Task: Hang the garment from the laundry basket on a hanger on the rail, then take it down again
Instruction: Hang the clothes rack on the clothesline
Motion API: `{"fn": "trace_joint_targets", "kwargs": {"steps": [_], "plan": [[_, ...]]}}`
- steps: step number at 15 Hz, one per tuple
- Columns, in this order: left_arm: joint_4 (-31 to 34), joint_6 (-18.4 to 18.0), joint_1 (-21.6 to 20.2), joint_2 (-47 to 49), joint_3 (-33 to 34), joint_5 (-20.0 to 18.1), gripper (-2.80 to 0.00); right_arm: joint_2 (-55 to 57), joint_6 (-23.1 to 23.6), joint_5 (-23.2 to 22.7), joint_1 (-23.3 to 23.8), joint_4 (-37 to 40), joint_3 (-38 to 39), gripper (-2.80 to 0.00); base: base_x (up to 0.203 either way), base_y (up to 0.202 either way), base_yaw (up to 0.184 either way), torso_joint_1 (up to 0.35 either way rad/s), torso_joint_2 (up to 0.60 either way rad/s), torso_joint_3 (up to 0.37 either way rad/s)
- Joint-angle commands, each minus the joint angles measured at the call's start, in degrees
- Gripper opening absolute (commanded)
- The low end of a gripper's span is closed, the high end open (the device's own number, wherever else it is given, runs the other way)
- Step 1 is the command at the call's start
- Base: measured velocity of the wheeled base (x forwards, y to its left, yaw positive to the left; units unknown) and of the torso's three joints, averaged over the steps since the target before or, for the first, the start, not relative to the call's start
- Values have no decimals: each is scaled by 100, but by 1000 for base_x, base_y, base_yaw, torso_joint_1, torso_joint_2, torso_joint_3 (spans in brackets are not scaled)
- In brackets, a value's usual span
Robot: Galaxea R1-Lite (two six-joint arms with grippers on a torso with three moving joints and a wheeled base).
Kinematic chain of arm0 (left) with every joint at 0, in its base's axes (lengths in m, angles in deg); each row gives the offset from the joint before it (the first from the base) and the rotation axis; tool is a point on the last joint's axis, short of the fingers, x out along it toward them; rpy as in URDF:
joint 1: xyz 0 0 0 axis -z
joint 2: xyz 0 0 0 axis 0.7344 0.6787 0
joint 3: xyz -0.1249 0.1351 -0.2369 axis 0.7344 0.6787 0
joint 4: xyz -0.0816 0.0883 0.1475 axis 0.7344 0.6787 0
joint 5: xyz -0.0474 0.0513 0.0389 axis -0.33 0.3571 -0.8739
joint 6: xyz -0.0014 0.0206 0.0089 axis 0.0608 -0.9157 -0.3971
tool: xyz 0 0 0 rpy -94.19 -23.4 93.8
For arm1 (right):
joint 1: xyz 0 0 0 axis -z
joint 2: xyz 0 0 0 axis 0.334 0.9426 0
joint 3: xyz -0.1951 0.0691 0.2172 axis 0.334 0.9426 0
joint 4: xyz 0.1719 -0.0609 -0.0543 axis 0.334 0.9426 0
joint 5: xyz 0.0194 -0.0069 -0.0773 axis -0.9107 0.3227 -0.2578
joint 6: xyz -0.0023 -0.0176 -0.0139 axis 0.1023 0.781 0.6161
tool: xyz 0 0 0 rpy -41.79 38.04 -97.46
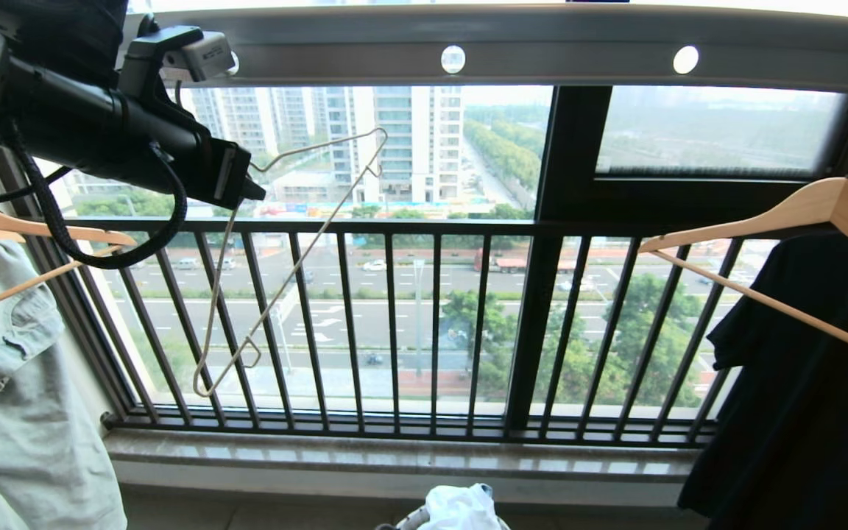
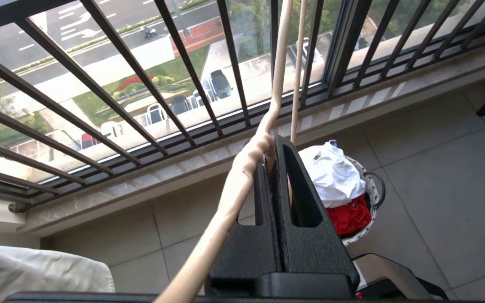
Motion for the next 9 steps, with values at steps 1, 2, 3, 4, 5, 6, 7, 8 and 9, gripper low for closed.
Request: {"fn": "trace_joint_targets", "kwargs": {"steps": [1, 2, 3, 4, 5, 6, 7, 8, 9], "plan": [[47, 3, 18, 55, 3, -3, -280, -1, 3, -8, -5, 0, 1, -280, 0, 0, 0, 0, 0, 0], [47, 3, 18, 63, 4, -3, -280, -1, 3, -2, -5, 0, 1, -280, 0, 0, 0, 0, 0, 0], [47, 3, 18, 63, 12, -3, -280, -1, 3, -5, -5, 0, 1, -280, 0, 0, 0, 0, 0, 0], [47, 3, 18, 63, 12, -3, -280, -1, 3, -6, -5, 0, 1, -280, 0, 0, 0, 0, 0, 0], [47, 3, 18, 63, 13, -3, -280, -1, 3, 0, -5, 0, 1, -280, 0, 0, 0, 0, 0, 0], [47, 3, 10, 54, 21, -3, -280, -1, 3, 0, -5, 0, 1, -280, 0, 0, 0, 0, 0, 0], [47, 3, 18, 54, 21, -3, -280, -1, 3, 0, -5, 0, 1, -280, 0, 0, 0, 0, 0, 0], [47, 3, 12, 54, 21, -3, -280, -1, 3, 0, -5, 0, 1, -280, 0, 0, 0, 0, 0, 0], [47, 3, 17, 46, 29, -3, -280, -1, 3, 0, -5, 0, 1, -280, 0, 0, 0, 0, 0, 0]]}}
